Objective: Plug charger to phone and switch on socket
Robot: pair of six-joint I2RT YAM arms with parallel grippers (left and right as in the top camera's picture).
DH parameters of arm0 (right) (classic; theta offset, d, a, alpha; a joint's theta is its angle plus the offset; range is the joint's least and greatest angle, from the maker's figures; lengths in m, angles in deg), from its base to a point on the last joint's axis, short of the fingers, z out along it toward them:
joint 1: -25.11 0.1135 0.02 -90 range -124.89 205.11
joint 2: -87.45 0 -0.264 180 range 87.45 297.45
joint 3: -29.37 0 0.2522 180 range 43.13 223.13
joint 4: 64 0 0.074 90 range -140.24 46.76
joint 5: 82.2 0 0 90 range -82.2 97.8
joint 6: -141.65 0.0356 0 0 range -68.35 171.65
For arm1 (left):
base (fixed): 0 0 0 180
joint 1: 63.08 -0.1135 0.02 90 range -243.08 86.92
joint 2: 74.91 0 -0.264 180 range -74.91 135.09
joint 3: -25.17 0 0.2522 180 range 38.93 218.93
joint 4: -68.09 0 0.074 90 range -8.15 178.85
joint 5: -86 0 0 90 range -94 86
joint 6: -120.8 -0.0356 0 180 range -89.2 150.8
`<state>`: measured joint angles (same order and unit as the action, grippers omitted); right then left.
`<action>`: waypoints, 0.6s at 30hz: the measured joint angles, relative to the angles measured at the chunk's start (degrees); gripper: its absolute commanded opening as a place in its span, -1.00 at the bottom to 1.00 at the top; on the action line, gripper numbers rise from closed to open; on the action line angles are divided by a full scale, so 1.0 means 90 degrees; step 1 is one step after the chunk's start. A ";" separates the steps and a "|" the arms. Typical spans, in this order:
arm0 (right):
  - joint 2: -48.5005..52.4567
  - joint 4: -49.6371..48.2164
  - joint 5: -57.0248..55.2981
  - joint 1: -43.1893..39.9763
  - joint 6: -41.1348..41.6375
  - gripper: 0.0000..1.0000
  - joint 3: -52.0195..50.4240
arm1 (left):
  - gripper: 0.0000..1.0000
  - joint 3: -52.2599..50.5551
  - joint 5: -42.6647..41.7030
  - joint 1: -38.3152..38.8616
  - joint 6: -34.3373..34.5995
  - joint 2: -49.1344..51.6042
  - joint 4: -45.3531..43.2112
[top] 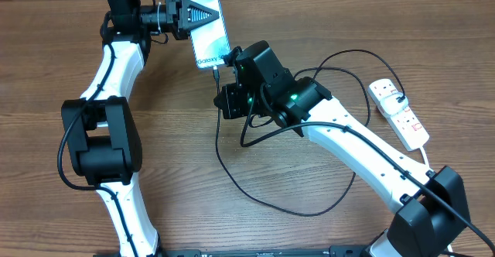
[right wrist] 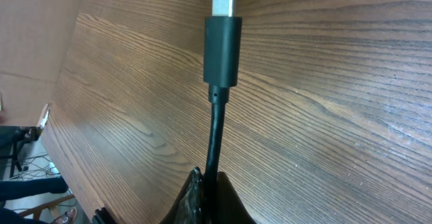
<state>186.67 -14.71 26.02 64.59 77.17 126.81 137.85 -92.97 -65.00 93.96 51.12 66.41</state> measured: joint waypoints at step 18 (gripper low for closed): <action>0.0000 -0.0338 0.0379 -0.0056 0.0168 -0.92 0.0000 | -0.92 0.0000 0.0100 -0.0002 -0.0002 0.0000 0.0000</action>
<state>186.67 -17.75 29.43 64.09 78.68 126.81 137.85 -92.07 -65.02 93.93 51.12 66.41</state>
